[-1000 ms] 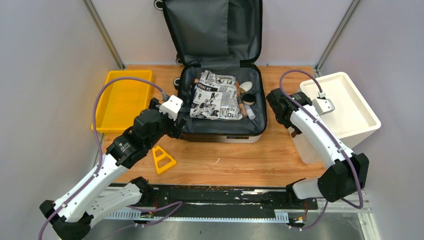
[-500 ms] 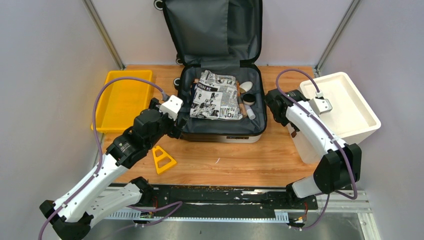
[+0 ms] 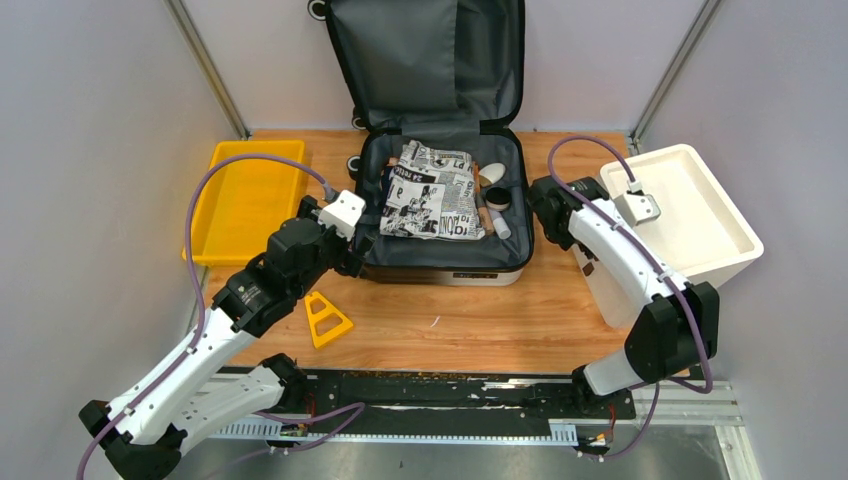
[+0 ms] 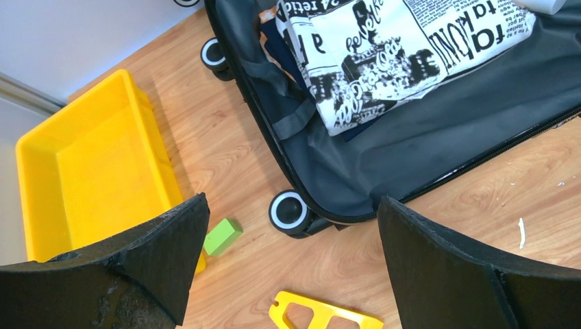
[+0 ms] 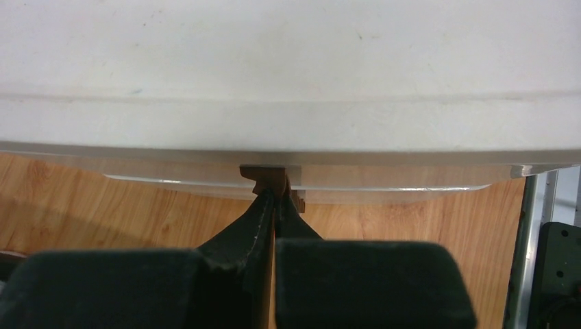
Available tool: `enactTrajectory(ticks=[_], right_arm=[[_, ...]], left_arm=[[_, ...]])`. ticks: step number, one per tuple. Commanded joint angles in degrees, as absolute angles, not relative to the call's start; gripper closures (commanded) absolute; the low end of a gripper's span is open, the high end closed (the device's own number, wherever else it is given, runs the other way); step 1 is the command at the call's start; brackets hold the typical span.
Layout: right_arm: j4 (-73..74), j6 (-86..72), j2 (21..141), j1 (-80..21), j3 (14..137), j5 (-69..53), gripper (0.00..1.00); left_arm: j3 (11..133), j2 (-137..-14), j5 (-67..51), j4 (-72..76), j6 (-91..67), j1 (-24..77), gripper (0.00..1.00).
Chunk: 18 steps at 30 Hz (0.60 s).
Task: Open, take out, and arrange the luggage
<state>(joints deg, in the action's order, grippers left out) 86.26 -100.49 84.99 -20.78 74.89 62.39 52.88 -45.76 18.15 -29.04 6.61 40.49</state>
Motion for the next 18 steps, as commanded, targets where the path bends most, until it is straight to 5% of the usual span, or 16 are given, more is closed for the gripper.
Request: enactTrajectory(ticks=[1,18], right_arm=[[87.8,-97.2,85.4,-23.7,78.1,61.1,1.00],[85.2,-93.1,86.1,-30.9,80.7,56.0,1.00]], left_arm=[[53.4,-45.4,18.6,-28.2,7.2,40.6,0.01],[53.3,-45.6,18.9,-28.2,7.2,40.6,0.01]])
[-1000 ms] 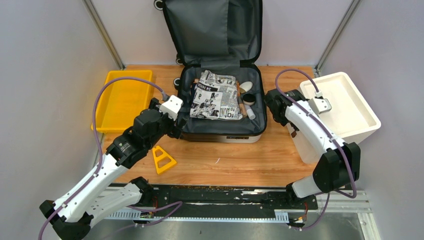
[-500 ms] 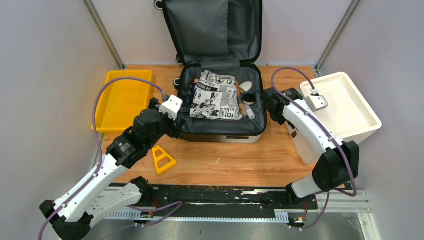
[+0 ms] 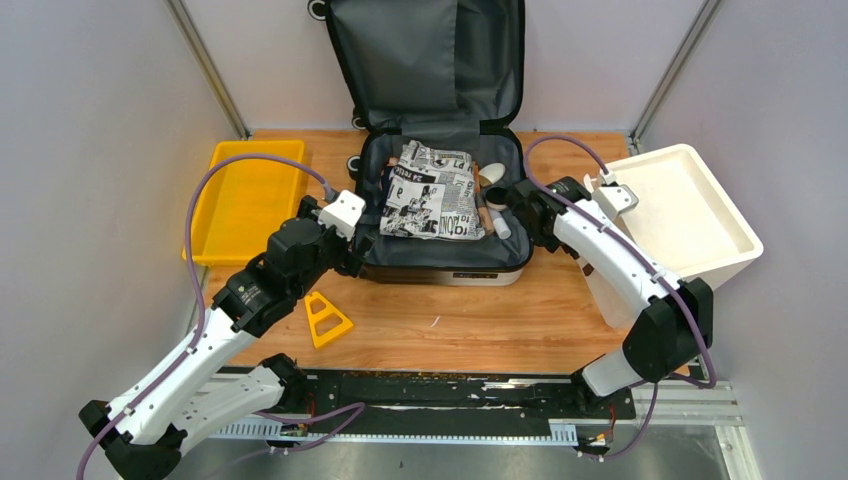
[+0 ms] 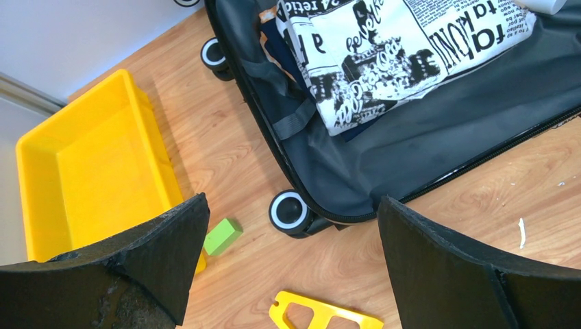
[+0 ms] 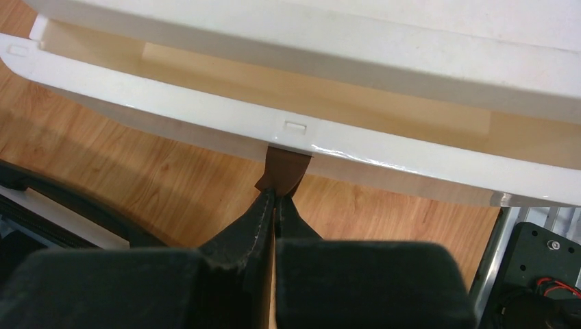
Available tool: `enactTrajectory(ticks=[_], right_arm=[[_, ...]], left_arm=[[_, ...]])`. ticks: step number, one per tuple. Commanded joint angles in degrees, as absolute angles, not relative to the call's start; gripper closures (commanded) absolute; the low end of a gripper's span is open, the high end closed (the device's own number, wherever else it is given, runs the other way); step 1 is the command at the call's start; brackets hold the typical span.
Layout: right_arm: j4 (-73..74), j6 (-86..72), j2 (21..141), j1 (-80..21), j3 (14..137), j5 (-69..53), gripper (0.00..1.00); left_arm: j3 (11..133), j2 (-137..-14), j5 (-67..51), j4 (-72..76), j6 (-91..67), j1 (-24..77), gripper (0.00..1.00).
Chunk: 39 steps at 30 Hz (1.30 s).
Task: Open, take out, and arrange the luggage
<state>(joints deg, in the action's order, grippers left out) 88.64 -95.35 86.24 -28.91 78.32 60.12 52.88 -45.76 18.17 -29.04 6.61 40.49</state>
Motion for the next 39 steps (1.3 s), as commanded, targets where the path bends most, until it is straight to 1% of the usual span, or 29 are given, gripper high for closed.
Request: enactTrajectory(ticks=[1,10,18,22,26,27,29,31,34,36,39], right_arm=[[84.6,-92.2,85.6,-31.4,80.7,55.5,1.00],[75.6,-85.5,81.0,-33.1,78.0,50.0,1.00],[62.8,-76.9,74.9,-33.3,72.6,44.9,1.00],[61.3,-76.8,73.1,-33.3,70.5,44.4,1.00],[61.2,-75.6,72.8,-33.3,71.1,42.9,1.00],[61.1,-74.4,72.8,-33.3,71.5,42.9,0.98],[61.2,-70.3,72.5,-33.3,72.4,43.2,0.84],[60.5,-63.6,71.8,-33.2,73.0,43.4,0.79],[59.4,-52.6,70.5,-32.7,74.6,42.3,0.75],[58.0,-44.8,69.4,-32.5,75.9,40.4,0.74],[51.3,-29.5,66.5,-32.2,75.7,32.5,0.73]], left_arm=[[53.3,-45.5,19.0,-28.2,7.2,40.6,0.01],[53.2,-45.6,19.8,-28.2,7.2,40.6,0.01],[53.2,-45.7,20.2,-28.3,7.3,40.7,0.01],[53.2,-46.0,20.4,-28.4,7.3,40.6,0.01],[53.2,-46.0,20.5,-28.4,7.3,40.6,0.01],[53.2,-46.0,20.6,-28.5,7.4,40.6,0.01],[53.2,-46.0,20.7,-28.6,7.4,40.6,0.01],[53.2,-45.8,20.8,-28.6,7.3,40.6,0.01],[53.1,-45.8,20.2,-28.5,7.2,40.6,0.01],[53.2,-46.0,20.1,-28.5,7.2,40.6,0.01],[53.1,-46.2,20.5,-28.6,7.2,40.6,0.01]])
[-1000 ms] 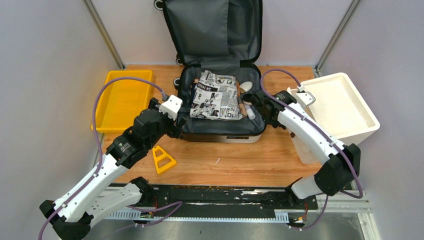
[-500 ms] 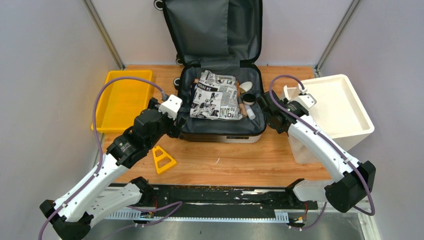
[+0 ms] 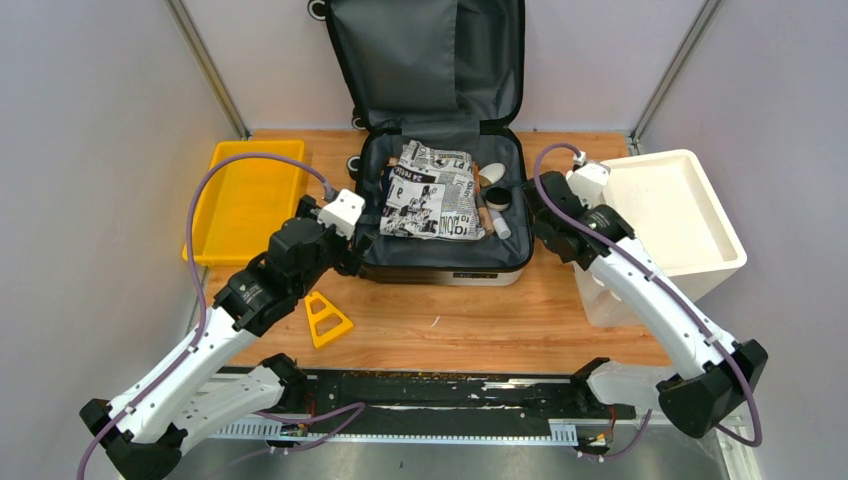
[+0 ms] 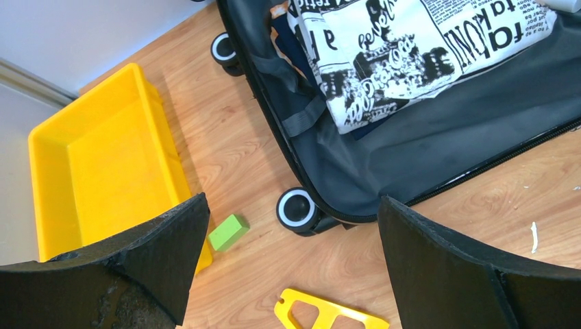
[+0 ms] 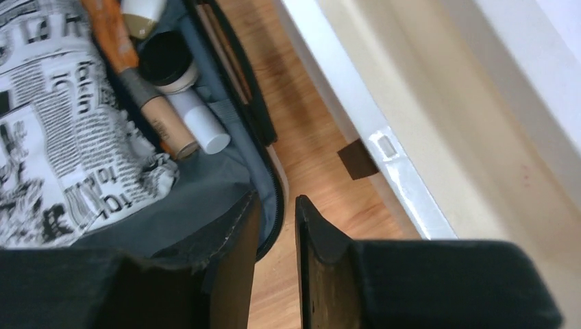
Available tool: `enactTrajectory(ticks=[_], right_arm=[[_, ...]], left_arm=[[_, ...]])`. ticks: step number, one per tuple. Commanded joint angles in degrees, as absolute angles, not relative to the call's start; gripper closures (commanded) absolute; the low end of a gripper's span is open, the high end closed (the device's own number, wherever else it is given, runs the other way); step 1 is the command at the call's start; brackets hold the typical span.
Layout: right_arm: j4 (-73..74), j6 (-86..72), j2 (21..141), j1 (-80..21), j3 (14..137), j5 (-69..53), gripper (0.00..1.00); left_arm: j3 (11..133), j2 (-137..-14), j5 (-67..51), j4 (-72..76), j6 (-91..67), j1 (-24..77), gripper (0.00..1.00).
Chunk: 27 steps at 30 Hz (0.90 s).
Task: Open, take out, and arrange the luggage
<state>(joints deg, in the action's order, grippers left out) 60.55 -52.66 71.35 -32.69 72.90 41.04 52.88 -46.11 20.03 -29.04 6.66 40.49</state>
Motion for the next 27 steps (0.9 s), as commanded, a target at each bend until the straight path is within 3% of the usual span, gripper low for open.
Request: enactTrajectory(ticks=[1,4,12,27], right_arm=[[48.8,-23.5,65.3,-31.5,75.2,28.0,0.73],[46.1,-12.5,63.7,-26.4,75.9,15.3,0.79],[51.6,-4.6,68.7,-6.1,82.4,-3.1,0.90],[48.7,6.3,78.5,2.7,75.8,-3.9,0.94]], left_arm=[[53.2,-46.3,20.5,-28.6,7.3,40.6,0.01],[53.2,-46.2,20.4,-28.8,7.2,40.6,0.01],[53.0,-45.9,20.3,-28.6,7.2,40.6,0.01],[52.9,-45.7,21.1,-28.5,7.3,40.6,0.01]])
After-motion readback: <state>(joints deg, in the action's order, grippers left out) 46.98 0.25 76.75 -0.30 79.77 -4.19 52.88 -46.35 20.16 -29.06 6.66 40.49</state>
